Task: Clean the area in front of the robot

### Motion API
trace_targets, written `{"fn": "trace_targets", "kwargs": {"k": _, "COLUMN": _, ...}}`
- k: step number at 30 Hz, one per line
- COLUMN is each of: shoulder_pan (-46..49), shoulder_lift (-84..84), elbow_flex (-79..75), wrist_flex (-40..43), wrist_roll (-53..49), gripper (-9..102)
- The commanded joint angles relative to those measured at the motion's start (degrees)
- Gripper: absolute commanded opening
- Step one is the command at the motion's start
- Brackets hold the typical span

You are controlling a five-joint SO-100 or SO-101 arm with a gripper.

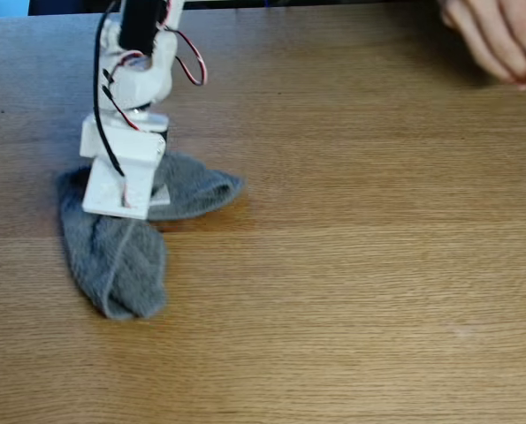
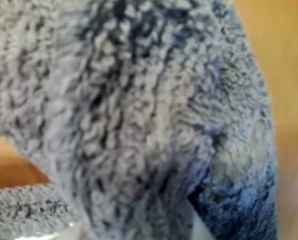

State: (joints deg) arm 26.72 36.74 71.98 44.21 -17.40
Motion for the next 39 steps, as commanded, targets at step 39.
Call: {"fn": "trace_targets", "kwargs": {"k": 39, "shoulder_pan": -5.89, "shoulder_lift": -6.86, "elbow_flex": 4.04, "wrist_flex": -53.09, "wrist_roll": -7.12, "gripper": 0}}
